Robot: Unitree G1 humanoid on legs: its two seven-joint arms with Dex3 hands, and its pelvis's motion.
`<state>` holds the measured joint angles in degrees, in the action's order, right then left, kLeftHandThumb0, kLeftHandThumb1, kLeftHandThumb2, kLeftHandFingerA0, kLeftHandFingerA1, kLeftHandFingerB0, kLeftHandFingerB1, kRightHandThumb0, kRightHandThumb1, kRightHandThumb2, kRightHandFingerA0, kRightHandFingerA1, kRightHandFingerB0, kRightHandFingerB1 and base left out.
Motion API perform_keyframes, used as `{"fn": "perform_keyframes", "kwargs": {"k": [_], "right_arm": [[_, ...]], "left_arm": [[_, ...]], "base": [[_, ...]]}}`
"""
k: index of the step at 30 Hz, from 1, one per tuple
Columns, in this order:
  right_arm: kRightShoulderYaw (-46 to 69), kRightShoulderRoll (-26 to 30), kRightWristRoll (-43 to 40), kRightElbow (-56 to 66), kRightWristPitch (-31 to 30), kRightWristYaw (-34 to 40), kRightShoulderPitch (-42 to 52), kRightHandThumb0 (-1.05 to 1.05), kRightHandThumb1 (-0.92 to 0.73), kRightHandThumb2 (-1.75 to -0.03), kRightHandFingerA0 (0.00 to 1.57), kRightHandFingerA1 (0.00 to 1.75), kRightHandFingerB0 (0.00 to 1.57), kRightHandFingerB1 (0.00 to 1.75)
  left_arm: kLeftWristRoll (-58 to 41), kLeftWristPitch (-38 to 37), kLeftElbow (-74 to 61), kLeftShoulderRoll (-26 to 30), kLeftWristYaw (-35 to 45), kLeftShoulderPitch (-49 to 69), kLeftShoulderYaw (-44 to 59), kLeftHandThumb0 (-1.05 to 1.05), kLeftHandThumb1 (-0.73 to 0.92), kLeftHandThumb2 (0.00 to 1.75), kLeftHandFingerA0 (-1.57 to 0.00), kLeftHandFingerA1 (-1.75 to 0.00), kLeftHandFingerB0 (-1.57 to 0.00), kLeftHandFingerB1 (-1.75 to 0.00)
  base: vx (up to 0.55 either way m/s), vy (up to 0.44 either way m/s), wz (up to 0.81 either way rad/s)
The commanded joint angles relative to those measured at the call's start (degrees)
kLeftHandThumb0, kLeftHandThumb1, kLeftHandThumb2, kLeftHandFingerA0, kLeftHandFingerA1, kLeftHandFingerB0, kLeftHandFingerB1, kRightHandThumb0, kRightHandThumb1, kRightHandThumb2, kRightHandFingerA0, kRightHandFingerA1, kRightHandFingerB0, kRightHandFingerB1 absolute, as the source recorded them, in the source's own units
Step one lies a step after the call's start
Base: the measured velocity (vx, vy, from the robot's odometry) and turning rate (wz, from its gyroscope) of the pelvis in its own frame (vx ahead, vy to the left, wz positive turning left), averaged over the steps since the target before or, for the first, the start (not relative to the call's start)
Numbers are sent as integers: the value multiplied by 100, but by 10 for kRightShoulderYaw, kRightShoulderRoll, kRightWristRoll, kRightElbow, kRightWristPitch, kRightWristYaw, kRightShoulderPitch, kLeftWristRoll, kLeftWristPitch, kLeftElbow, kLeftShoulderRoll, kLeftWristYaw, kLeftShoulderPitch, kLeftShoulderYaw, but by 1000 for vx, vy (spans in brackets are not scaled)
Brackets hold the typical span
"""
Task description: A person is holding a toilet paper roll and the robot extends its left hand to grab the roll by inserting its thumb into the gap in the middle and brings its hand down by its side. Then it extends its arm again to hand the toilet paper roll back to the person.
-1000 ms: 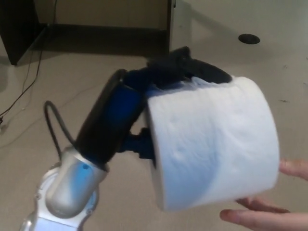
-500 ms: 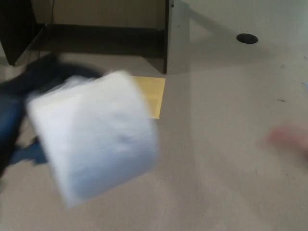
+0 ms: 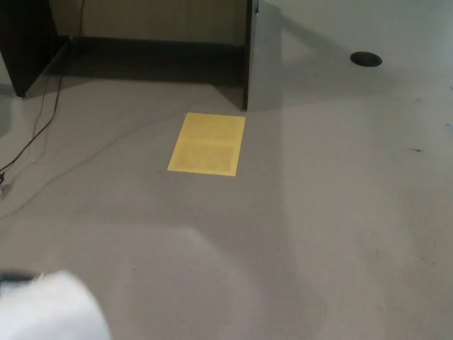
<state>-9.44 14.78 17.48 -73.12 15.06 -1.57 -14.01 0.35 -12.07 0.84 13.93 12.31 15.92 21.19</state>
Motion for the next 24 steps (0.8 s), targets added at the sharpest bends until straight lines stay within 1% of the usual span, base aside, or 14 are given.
{"fn": "perform_keyframes", "kwargs": {"k": [1,2,4,7,8,10,11,12,14,16,18,21,22,24], "right_arm": [[-4,8,3,-2,4,0,26,-38,-64,-60,79,58,59,43],[-4,7,4,-2,3,-1,28,-38,-64,-60,79,58,59,43],[-7,7,6,-2,5,2,34,-38,-64,-60,81,60,58,43],[-7,9,6,-2,6,3,30,-38,-63,-59,81,62,59,43],[-6,9,4,-3,4,2,29,-38,-63,-60,79,60,58,44],[-7,9,6,-3,4,3,28,-39,-63,-59,80,61,58,44],[-9,10,8,-4,5,3,27,-39,-63,-59,80,61,58,44],[-9,9,8,-4,-2,4,15,-39,-63,-60,80,59,58,44],[-5,11,4,-4,-10,-1,-4,-38,-63,-59,78,57,57,44],[-5,10,4,-3,-11,1,-9,-39,-63,-60,78,56,57,43],[-10,11,9,-3,-2,6,15,-38,-63,-60,77,57,58,44],[-13,12,8,-4,13,5,46,-38,-64,-59,79,62,58,44],[-20,16,15,-2,16,8,52,-37,-63,-59,80,62,59,44],[-22,20,16,3,16,6,48,-38,-64,-60,78,57,59,43]], "left_arm": [[99,-186,326,62,-102,53,-9,0,81,65,-93,-134,-77,-106],[104,-187,341,67,-108,55,-12,0,81,65,-93,-134,-77,-106],[95,-195,388,75,-99,53,-16,-13,81,64,-96,-120,-78,-83],[71,-181,383,75,-69,45,-16,-15,83,64,-98,-123,-76,-91],[68,-175,387,78,-61,42,-20,-16,84,66,-89,-133,-75,-108],[63,-181,398,81,-57,36,-23,-13,83,69,-88,-134,-74,-115],[58,-181,400,83,-50,36,-23,-13,83,69,-88,-134,-74,-115],[65,-182,420,91,-57,18,-31,-13,78,73,-92,-130,-77,-105],[54,-183,444,90,-58,-11,-33,-10,78,75,-94,-140,-80,-117],[47,-187,459,93,-53,-22,-35,-9,78,77,-95,-141,-80,-118],[53,-207,469,96,-62,0,-41,-12,80,72,-94,-132,-80,-106],[75,-255,492,101,-92,36,-53,-9,80,70,-92,-139,-80,-107],[79,-272,507,96,-111,40,-56,-8,81,70,-93,-134,-82,-99],[72,-270,508,89,-123,35,-53,-11,82,65,-98,-131,-83,-98]], "base": [[0,0,0],[0,0,0],[0,0,0],[0,0,0],[0,0,0],[0,0,0],[0,0,0],[0,0,0],[0,0,0],[0,0,0],[0,0,0],[0,0,0],[0,0,0],[0,0,0]]}}
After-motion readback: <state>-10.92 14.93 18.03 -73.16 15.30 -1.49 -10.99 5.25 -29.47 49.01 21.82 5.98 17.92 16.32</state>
